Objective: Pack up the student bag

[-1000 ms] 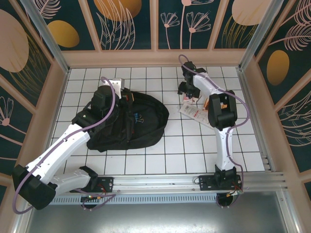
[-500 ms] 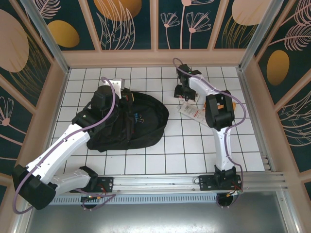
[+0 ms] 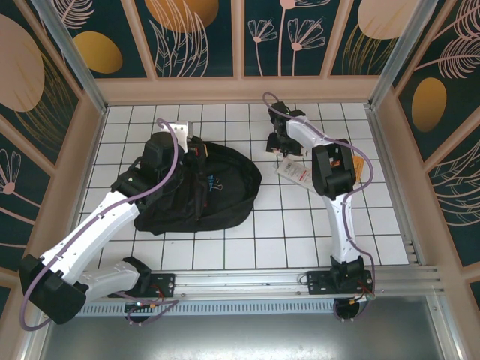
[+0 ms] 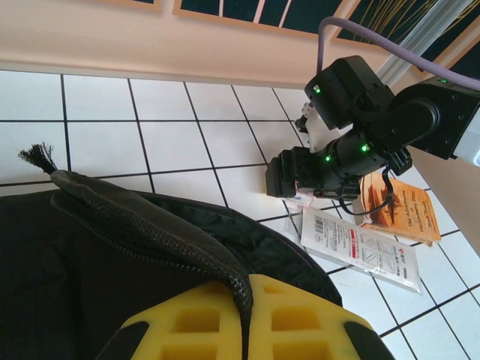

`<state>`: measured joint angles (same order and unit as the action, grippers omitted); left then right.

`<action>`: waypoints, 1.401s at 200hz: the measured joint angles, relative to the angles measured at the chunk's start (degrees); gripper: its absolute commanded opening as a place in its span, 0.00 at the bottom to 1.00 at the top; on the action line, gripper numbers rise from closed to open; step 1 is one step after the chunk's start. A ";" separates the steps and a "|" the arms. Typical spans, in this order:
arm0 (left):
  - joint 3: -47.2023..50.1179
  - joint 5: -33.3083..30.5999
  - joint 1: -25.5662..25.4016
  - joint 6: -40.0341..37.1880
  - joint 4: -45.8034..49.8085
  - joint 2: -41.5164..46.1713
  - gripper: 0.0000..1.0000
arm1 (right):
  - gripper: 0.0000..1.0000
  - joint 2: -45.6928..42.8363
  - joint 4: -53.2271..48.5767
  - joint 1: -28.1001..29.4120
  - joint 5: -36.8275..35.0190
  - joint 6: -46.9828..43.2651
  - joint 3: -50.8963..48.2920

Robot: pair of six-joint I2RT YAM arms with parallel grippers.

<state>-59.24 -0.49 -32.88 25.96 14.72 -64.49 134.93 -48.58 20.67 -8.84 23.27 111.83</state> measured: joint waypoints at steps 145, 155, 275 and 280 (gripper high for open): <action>0.44 3.98 0.00 0.02 -1.29 -0.39 0.00 | 0.53 -9.11 3.43 -0.81 1.20 1.31 -5.97; 0.44 5.27 0.00 0.00 -1.31 -0.63 0.00 | 0.53 -13.38 3.78 -0.66 1.36 1.31 -8.13; -8.07 20.11 0.00 1.31 1.86 -4.31 0.00 | 0.53 -55.91 14.40 19.71 10.45 6.36 -42.18; -8.48 20.48 0.00 1.40 2.03 -4.31 0.00 | 0.53 -55.91 14.82 20.85 10.67 6.80 -42.60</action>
<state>-67.72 19.99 -32.88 27.35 16.75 -68.79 79.02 -33.76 41.52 1.83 30.06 69.23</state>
